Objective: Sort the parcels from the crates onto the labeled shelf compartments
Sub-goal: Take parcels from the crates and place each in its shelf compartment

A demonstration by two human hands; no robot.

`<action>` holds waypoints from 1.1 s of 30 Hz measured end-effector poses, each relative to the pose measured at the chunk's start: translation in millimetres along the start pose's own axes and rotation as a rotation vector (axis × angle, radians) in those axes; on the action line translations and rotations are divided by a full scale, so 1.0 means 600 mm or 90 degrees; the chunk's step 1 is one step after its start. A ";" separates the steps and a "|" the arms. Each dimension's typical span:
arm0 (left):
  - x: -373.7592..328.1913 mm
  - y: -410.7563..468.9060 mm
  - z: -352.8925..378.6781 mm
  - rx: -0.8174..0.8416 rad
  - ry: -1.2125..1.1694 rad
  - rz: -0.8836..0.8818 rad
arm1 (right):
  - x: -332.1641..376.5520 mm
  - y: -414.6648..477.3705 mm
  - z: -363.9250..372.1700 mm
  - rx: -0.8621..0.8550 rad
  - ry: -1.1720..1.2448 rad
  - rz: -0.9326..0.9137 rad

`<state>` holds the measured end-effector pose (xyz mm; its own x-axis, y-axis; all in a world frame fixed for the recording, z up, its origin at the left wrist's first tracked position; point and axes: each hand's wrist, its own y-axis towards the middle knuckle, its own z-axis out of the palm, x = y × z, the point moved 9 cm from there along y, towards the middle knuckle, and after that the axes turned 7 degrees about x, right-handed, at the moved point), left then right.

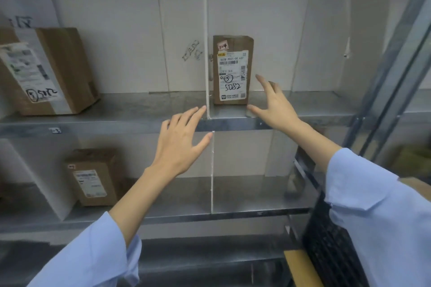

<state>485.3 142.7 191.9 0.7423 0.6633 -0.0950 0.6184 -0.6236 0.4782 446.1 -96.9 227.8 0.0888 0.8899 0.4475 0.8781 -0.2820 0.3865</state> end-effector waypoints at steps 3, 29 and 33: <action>-0.029 -0.009 -0.001 0.013 -0.019 0.049 | 0.008 -0.059 -0.020 -0.015 -0.110 0.029; -0.552 -0.251 0.057 0.194 -0.217 0.548 | -0.106 -0.808 -0.248 -0.059 -0.281 0.601; -0.677 -0.285 0.072 0.223 -0.248 0.626 | -0.163 -0.918 -0.268 -0.085 -0.234 0.698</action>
<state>89.3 -37.7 111.2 0.9413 -0.3201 -0.1070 -0.2900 -0.9293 0.2288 -121.8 -86.5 100.6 0.9207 0.1890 0.3415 0.1910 -0.9812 0.0283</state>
